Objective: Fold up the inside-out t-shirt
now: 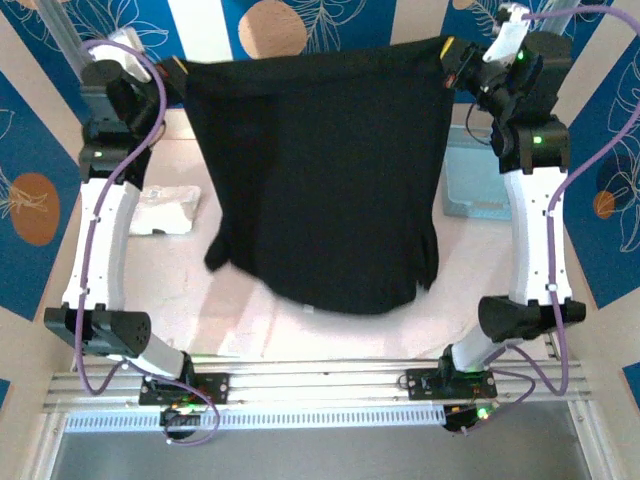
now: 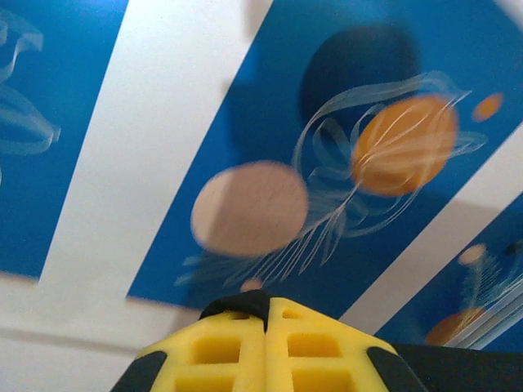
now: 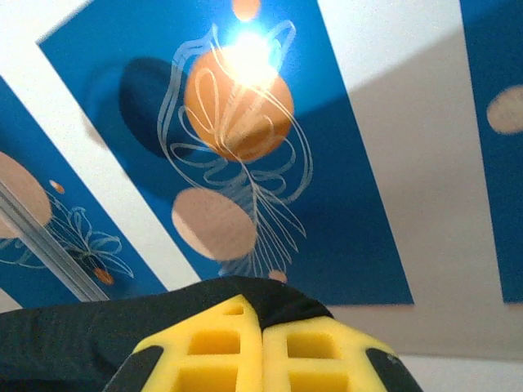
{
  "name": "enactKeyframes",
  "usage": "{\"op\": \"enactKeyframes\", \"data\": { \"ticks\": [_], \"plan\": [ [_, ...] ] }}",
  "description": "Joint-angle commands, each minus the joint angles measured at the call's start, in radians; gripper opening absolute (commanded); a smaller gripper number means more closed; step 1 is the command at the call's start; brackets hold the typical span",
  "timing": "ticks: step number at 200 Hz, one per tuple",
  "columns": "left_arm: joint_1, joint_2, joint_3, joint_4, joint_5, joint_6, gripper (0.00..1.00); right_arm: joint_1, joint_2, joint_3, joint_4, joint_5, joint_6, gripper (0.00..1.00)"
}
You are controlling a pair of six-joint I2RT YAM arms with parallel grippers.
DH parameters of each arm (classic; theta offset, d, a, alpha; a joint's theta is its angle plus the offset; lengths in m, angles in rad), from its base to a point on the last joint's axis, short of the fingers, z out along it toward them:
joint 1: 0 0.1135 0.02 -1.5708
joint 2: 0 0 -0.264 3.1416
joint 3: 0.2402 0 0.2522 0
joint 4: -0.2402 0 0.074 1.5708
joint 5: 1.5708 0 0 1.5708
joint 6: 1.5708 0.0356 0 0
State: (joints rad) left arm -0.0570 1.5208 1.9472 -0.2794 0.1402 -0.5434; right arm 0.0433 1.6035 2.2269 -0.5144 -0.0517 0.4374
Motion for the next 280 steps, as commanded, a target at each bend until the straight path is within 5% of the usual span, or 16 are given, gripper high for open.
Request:
{"op": "enactKeyframes", "data": {
  "ticks": [1,42,108,147,178,209,232,250,280],
  "plan": [
    [0.016,-0.093,0.098,0.030,-0.004,0.046,0.00,-0.006,-0.034,0.159,0.015,-0.038,0.004,0.00],
    [0.013,-0.278,-0.109,0.034,0.042,0.048,0.00,-0.006,-0.112,0.014,-0.027,-0.064,-0.006,0.00],
    [-0.120,-0.739,-1.073,0.101,0.101,-0.033,0.00,0.005,-0.474,-0.886,0.086,-0.130,0.097,0.00],
    [-0.242,-0.754,-1.454,0.147,0.098,-0.074,0.00,0.045,-0.425,-1.286,0.163,-0.175,0.146,0.01],
    [-0.313,-0.608,-1.506,0.187,0.052,-0.014,0.08,0.047,-0.290,-1.326,0.134,-0.179,0.100,0.04],
    [-0.349,-0.599,-1.484,0.121,-0.096,0.043,0.50,0.041,-0.248,-1.314,0.104,-0.170,0.072,0.05],
    [-0.429,-0.669,-1.459,0.084,-0.302,0.117,0.66,0.037,-0.257,-1.293,0.071,-0.174,0.054,0.05],
    [-0.532,-0.661,-1.442,0.143,-0.375,0.215,0.70,0.023,-0.269,-1.269,0.032,-0.181,0.036,0.05],
    [-0.741,-0.452,-1.409,0.390,-0.205,0.432,0.66,0.004,-0.278,-1.241,-0.006,-0.172,0.021,0.07]
  ]
}}
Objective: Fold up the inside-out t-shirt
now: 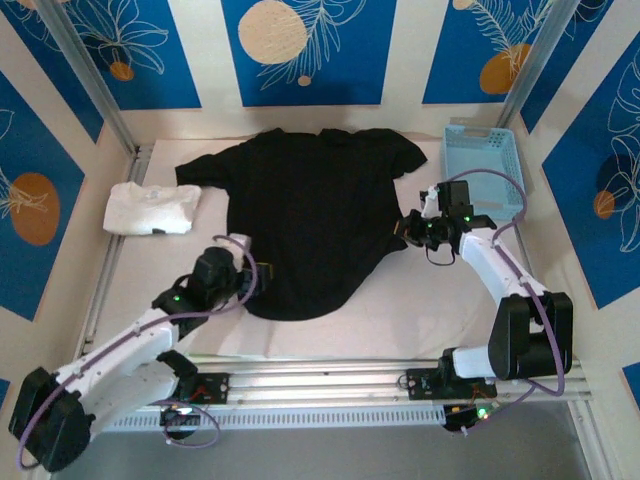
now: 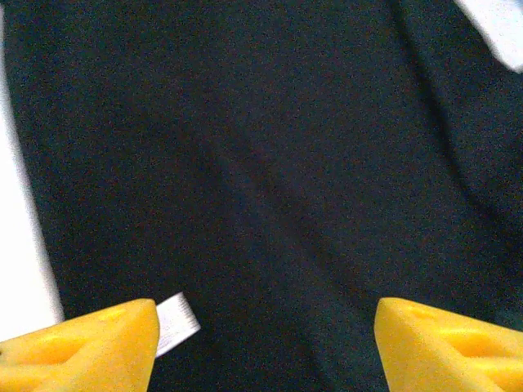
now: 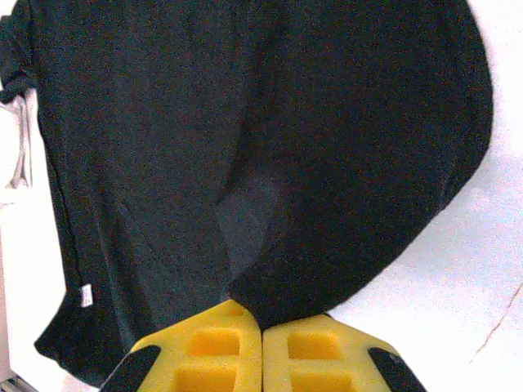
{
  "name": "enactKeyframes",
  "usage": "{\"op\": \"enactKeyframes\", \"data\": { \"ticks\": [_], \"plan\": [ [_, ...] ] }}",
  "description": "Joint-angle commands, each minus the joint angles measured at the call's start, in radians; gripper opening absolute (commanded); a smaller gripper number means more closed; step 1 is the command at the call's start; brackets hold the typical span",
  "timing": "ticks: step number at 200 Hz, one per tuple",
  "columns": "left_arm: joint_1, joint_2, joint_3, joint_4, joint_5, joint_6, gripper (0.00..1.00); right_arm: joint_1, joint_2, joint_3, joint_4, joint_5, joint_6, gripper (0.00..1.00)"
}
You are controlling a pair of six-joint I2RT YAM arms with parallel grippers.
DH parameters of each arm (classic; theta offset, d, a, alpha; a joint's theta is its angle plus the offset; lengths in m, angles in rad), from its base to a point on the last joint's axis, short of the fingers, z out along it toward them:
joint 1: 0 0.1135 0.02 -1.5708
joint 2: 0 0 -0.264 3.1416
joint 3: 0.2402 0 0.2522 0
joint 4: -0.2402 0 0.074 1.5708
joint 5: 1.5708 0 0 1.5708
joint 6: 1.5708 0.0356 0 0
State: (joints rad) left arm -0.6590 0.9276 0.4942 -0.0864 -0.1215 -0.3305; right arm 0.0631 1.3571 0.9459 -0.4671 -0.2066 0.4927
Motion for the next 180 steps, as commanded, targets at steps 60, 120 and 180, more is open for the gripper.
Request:
{"op": "enactKeyframes", "data": {
  "ticks": [60,120,180],
  "plan": [
    [-0.361,0.677,0.317,0.277,0.092,0.461,0.45,-0.034,0.018,0.045,-0.049,-0.043,-0.037,0.10],
    [-0.360,0.741,0.342,0.345,0.101,0.430,0.05,-0.037,0.017,0.036,-0.053,-0.020,-0.047,0.12],
    [-0.272,0.611,0.282,0.365,0.307,0.249,0.00,0.015,-0.031,0.031,-0.080,0.143,-0.067,0.42]
  ]
}}
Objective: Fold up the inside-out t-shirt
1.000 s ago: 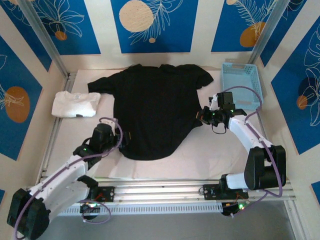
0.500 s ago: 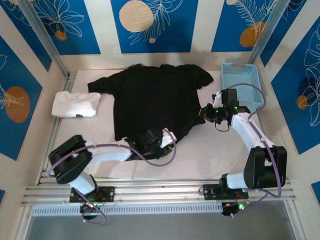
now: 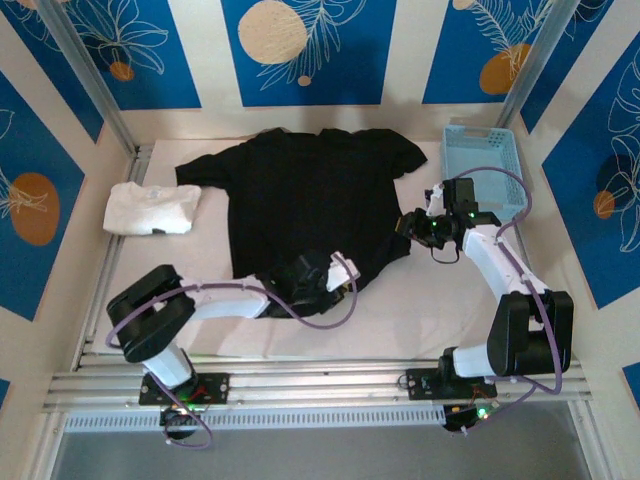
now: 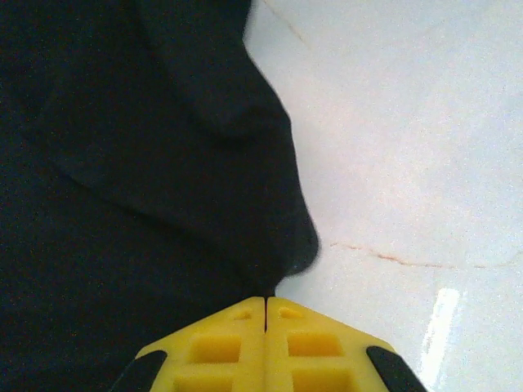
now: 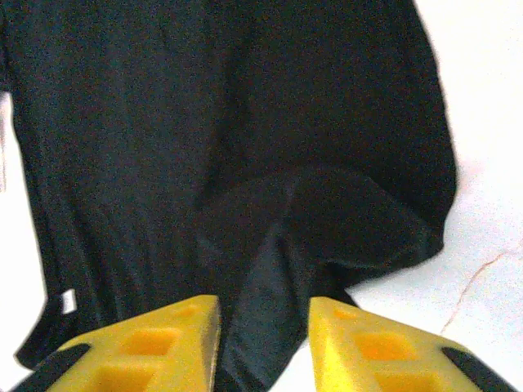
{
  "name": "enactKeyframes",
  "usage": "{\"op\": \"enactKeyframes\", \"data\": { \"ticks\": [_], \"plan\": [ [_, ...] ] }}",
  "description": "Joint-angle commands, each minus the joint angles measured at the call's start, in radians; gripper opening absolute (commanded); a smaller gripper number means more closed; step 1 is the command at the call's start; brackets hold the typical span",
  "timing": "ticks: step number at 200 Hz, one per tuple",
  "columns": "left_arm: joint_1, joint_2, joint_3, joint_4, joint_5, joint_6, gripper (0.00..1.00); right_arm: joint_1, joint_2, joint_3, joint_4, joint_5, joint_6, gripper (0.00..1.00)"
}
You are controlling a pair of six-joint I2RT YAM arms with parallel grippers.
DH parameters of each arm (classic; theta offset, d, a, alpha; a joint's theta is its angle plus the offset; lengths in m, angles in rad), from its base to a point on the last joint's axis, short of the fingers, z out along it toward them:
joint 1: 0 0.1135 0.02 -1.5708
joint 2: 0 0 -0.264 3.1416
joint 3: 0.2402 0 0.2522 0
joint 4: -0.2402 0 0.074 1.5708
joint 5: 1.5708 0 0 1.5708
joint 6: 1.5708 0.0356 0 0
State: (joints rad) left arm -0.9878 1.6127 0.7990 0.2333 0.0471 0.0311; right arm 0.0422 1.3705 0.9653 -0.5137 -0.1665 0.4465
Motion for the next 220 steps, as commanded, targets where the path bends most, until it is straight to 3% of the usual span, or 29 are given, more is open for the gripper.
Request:
{"op": "enactKeyframes", "data": {
  "ticks": [1,28,61,93,125,162,220],
  "plan": [
    [0.061,-0.076,-0.023,0.046,0.144,-0.119,0.00,0.038,-0.046,0.010,-0.034,0.106,-0.021,0.42],
    [0.149,-0.097,-0.030,0.059,0.301,-0.276,0.00,0.113,-0.126,-0.031,-0.024,0.157,-0.028,0.50],
    [0.234,-0.099,-0.064,0.141,0.426,-0.435,0.00,0.216,-0.226,-0.149,0.062,0.036,-0.042,0.52],
    [0.255,-0.090,-0.075,0.168,0.452,-0.473,0.00,0.297,-0.235,-0.277,0.205,-0.076,0.028,0.53],
    [0.263,-0.063,-0.079,0.194,0.465,-0.510,0.00,0.363,-0.177,-0.360,0.313,-0.060,0.110,0.49],
    [0.267,-0.056,-0.081,0.216,0.473,-0.531,0.00,0.400,-0.091,-0.475,0.603,-0.156,0.287,0.52],
    [0.266,-0.062,-0.088,0.219,0.470,-0.535,0.00,0.444,-0.031,-0.531,0.822,-0.114,0.404,0.56]
  ]
}}
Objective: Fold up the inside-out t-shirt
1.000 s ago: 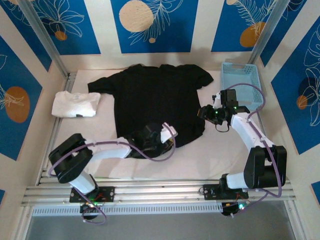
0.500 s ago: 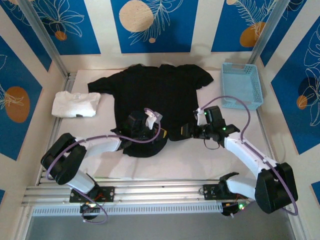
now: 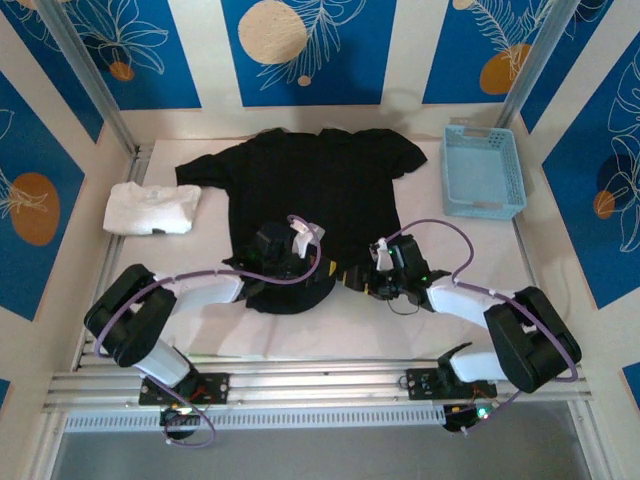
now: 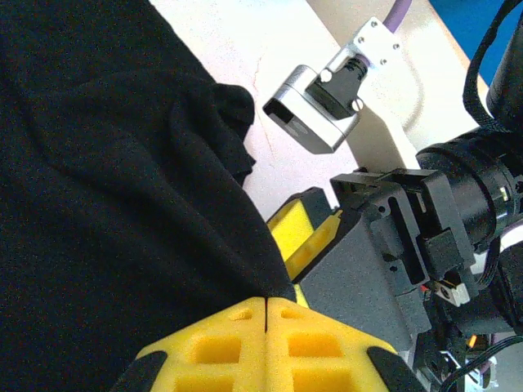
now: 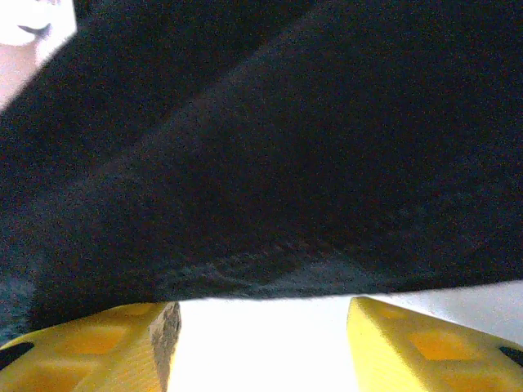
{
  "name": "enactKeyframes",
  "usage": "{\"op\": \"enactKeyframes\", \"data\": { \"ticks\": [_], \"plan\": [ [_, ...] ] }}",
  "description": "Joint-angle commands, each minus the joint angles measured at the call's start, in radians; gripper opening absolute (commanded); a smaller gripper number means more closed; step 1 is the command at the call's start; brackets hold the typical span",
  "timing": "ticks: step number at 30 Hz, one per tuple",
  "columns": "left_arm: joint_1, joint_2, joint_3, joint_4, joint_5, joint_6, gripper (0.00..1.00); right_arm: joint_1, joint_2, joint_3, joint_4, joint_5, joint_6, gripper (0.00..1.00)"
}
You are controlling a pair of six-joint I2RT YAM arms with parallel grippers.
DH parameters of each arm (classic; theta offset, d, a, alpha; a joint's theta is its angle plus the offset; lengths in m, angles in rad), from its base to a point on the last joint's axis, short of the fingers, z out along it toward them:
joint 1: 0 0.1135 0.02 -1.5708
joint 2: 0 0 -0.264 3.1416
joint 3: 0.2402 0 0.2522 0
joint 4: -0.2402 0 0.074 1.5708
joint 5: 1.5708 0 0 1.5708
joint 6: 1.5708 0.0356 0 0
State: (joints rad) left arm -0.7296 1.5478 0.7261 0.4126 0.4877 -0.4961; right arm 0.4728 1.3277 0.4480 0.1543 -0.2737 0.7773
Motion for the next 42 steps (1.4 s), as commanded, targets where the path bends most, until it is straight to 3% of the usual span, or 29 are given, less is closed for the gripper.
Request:
{"op": "enactKeyframes", "data": {
  "ticks": [1,5,11,16,19,22,28,31,37,42],
  "plan": [
    [0.007,0.003,-0.015,0.040,0.029,-0.008,0.00,0.013,0.013,-0.015,0.156,-0.006,0.073,0.56],
    [0.009,0.004,-0.020,0.043,0.028,-0.010,0.00,0.023,0.017,-0.014,0.186,0.011,0.083,0.49],
    [0.009,0.006,-0.030,0.065,0.032,-0.025,0.00,0.025,-0.001,-0.026,0.189,0.073,0.070,0.22],
    [0.023,0.028,-0.036,0.092,0.029,-0.087,0.00,0.026,-0.065,-0.071,0.205,0.148,0.040,0.07],
    [0.028,0.046,-0.033,0.079,0.016,-0.097,0.09,0.026,-0.124,-0.091,0.195,0.199,0.011,0.00],
    [0.029,0.051,-0.021,0.005,-0.042,-0.059,0.15,0.025,-0.167,-0.087,0.168,0.219,-0.018,0.00],
    [0.029,0.024,0.018,-0.234,-0.263,0.075,0.21,0.026,-0.199,-0.060,0.051,0.246,-0.070,0.00],
    [0.013,-0.013,0.018,-0.290,-0.303,0.149,0.31,0.025,-0.203,-0.058,0.010,0.250,-0.079,0.00],
    [-0.162,-0.115,-0.048,-0.273,-0.417,0.359,0.49,-0.017,-0.246,-0.035,-0.170,0.291,-0.101,0.06],
    [-0.213,-0.035,-0.012,-0.320,-0.398,0.392,0.51,-0.060,-0.264,-0.019,-0.270,0.262,-0.108,0.17]
  ]
}}
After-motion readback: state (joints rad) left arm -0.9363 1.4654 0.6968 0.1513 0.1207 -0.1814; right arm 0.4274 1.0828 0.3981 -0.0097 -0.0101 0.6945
